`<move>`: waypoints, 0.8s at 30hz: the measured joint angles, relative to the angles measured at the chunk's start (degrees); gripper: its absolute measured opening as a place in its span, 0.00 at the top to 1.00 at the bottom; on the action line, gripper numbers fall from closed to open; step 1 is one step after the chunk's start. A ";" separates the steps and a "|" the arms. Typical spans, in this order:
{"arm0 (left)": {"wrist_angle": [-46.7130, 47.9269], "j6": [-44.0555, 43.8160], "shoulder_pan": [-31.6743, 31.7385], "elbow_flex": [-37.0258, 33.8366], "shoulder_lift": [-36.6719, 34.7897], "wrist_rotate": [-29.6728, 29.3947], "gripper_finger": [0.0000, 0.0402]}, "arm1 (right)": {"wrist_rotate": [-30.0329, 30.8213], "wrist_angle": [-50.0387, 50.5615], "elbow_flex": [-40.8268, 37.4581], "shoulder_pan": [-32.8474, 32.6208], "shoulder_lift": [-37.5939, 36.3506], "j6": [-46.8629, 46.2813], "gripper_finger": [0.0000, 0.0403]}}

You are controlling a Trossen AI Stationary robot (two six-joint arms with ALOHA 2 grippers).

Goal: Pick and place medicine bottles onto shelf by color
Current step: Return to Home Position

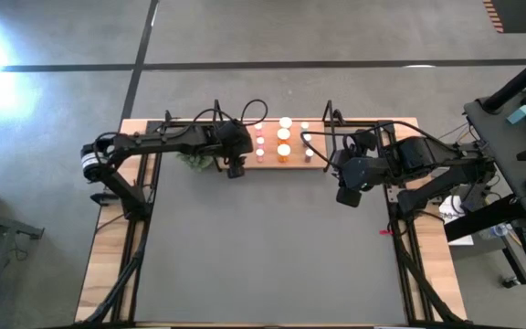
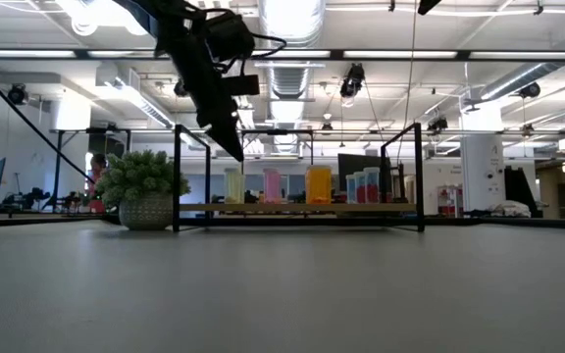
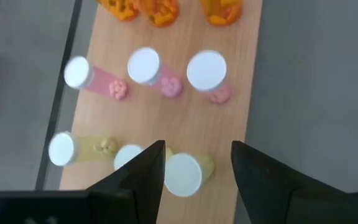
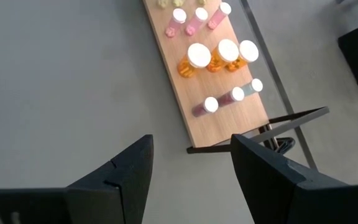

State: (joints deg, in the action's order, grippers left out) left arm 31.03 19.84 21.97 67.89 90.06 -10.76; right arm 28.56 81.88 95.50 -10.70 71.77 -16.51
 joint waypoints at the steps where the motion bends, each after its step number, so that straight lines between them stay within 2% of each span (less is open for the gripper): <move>1: -0.02 0.00 -0.10 0.27 0.00 0.00 0.58 | 0.00 0.09 0.00 0.02 0.00 0.00 0.49; 9: 0.05 -0.03 -0.17 2.45 0.00 -0.56 0.58 | 0.00 0.14 -0.01 0.02 0.00 0.00 0.49; 13: 0.48 -0.03 -0.23 5.10 0.00 -4.25 0.58 | 0.02 0.33 -0.01 0.02 -0.02 0.10 0.49; 19: 9.16 -0.09 -0.33 13.10 -0.60 -5.01 0.58 | 2.79 1.79 -0.08 0.00 -1.02 2.26 0.49; 24: 18.79 -2.44 -0.34 22.01 -2.11 -4.97 0.58 | 5.09 1.37 -0.08 0.62 -4.78 6.80 0.49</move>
State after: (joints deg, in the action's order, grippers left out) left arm 49.82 17.39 21.63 89.90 87.96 -15.73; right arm 33.65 83.25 95.42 -10.08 66.99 -9.71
